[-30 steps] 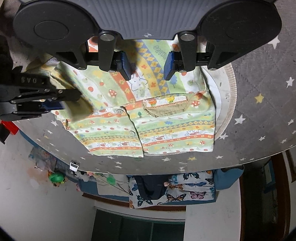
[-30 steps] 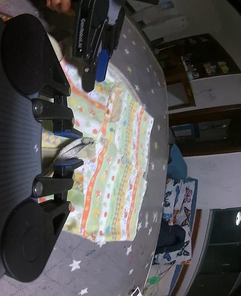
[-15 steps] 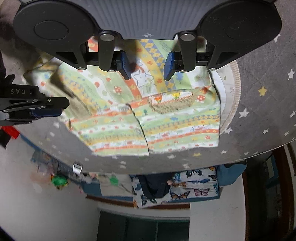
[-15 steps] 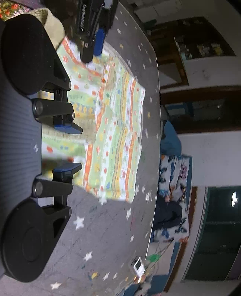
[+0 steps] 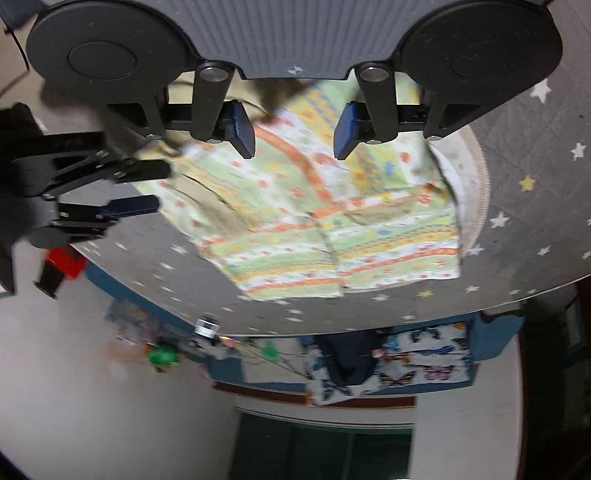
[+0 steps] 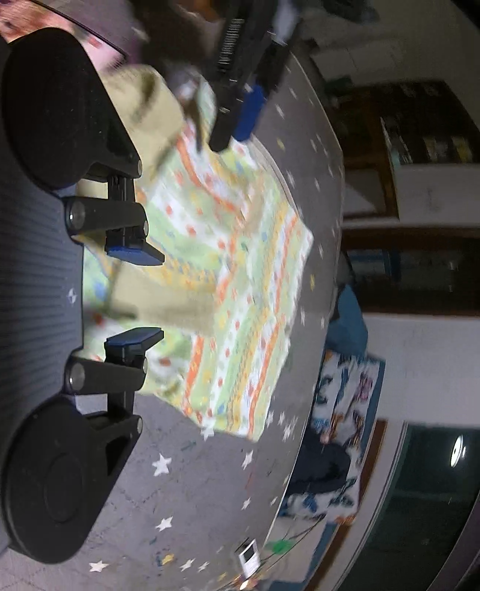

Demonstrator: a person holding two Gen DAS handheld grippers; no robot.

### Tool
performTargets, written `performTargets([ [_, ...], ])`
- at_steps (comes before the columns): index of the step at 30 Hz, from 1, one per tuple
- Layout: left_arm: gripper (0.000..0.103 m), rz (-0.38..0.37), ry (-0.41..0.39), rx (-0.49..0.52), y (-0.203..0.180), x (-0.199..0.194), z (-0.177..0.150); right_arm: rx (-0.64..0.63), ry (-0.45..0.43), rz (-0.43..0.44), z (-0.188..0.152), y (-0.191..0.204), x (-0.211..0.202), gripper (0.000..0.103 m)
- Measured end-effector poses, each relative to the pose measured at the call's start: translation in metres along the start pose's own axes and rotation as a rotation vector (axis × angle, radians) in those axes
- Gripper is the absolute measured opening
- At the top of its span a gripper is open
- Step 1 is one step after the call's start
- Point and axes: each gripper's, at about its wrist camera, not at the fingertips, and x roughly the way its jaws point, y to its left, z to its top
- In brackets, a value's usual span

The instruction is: Fold clothes

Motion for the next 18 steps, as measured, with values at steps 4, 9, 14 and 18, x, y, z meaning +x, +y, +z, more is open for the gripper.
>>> performTargets([
  [4,0.053,-0.004,0.055,0.002,-0.009,0.005,-0.005,-0.076,0.033,0.029,-0.012,0.018,-0.013,0.045],
  [9,0.025,-0.008,0.122,0.002,-0.019,0.011,-0.012,-0.130,0.072,0.044,-0.024,0.029,-0.020,0.051],
  [14,0.009,-0.008,0.127,-0.023,-0.015,0.014,-0.009,-0.154,0.102,0.050,-0.033,0.034,-0.021,0.052],
  [18,0.006,-0.020,0.118,-0.041,-0.010,0.012,-0.007,-0.186,0.117,0.051,-0.040,0.037,-0.021,0.052],
])
